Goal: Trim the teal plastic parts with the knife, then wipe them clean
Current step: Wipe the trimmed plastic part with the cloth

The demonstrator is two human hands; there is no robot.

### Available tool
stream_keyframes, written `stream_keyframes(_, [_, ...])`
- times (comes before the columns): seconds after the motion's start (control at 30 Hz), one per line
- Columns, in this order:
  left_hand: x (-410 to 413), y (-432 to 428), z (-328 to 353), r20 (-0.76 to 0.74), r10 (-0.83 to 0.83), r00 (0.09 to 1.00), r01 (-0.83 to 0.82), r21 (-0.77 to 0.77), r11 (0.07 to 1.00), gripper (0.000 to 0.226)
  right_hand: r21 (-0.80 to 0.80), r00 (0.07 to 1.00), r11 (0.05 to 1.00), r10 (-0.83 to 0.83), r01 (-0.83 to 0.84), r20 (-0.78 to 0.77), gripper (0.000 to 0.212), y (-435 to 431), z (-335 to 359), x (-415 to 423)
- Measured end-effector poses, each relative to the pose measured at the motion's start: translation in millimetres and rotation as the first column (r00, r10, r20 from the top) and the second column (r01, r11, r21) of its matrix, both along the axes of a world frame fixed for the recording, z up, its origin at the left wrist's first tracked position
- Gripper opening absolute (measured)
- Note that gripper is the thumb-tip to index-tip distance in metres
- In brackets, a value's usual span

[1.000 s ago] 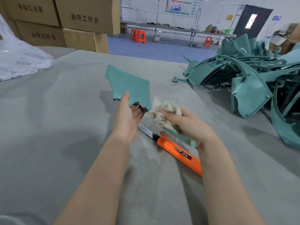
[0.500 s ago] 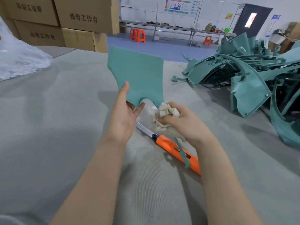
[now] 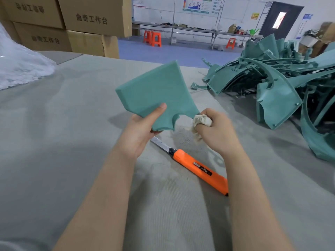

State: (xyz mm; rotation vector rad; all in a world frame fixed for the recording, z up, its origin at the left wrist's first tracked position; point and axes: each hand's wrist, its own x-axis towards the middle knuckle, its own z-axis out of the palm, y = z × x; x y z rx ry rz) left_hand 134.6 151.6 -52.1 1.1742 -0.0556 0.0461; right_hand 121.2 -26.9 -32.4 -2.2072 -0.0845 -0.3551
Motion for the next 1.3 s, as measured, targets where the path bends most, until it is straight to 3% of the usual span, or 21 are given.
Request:
stream_keyframes(0.13, [-0.2,-6.2,-0.9,0.061,0.122,0.991,-0.127,0.087,0.988,0.012,0.088,0.979,0.989,-0.131,0.119,0.154,0.01,9.6,-3.4,-0.2])
stream_keyframes(0.23, [-1.0,-12.6,0.7,0.103,0.27,0.957,-0.279,0.087,0.956,0.028,0.239,0.916,0.954,-0.252,0.181,0.312,0.015,13.8,-0.9,-1.0])
stream_keyframes(0.3, [-0.1,-13.7,-0.2,0.118,0.349,0.93,-0.359,0.071,0.931,0.027,0.417,0.897,0.892,-0.321,0.177,0.305,0.011,14.5,1.7,-1.2])
stream_keyframes(0.37, [-0.6,-17.0,-0.2,0.142,0.375,0.916,-0.389,0.085,0.917,0.014,0.539,0.934,0.829,-0.297,0.149,0.2,0.004,18.5,-0.7,1.2])
stream_keyframes(0.4, [-0.8,-19.8,-0.4,0.158,0.38,0.911,-0.398,0.103,0.912,0.012,0.546,0.963,0.829,-0.232,0.125,0.133,0.006,23.7,-3.5,2.6])
stream_keyframes(0.47, [-2.1,-27.0,-0.8,0.197,0.376,0.905,-0.407,0.146,0.902,0.011,0.5,0.999,0.865,-0.047,0.046,-0.011,0.03,40.3,-11.7,5.0])
stream_keyframes(0.53, [-4.3,-34.3,-1.8,0.232,0.341,0.911,-0.383,0.169,0.908,0.008,0.459,0.992,0.888,0.069,-0.015,-0.101,0.03,56.9,-18.4,5.1])
stream_keyframes(0.67, [-8.3,-44.6,-4.9,0.265,0.261,0.928,-0.32,0.209,0.924,0.023,0.386,0.995,0.917,-0.099,0.099,-0.02,0.015,54.4,-21.7,7.3])
stream_keyframes(0.8, [-11.4,-49.0,-4.2,0.267,0.198,0.943,-0.272,0.277,0.922,0.025,0.428,0.973,0.882,-0.229,0.198,0.022,0.012,51.7,-21.2,4.7])
stream_keyframes(0.93, [-16.9,-56.2,-4.7,0.279,0.185,0.942,-0.282,0.362,0.889,0.026,0.574,0.957,0.773,-0.278,0.271,-0.077,0.028,48.6,-20.2,8.0])
stream_keyframes(1.07, [-20.5,-60.8,-6.4,0.359,0.18,0.916,-0.322,0.392,0.862,0.021,0.728,0.936,0.591,-0.263,0.348,-0.235,0.031,35.1,-17.5,15.1])
stream_keyframes(1.23, [-21.6,-59.2,-3.9,0.336,0.223,0.915,-0.339,0.341,0.877,0.025,0.875,0.963,0.405,-0.065,0.264,-0.26,0.022,28.0,-17.8,18.2])
stream_keyframes(1.3, [-21.0,-56.3,-1.7,0.335,0.26,0.906,-0.362,0.294,0.885,0.027,0.902,0.976,0.392,0.04,0.182,-0.214,0.023,31.0,-16.5,14.4])
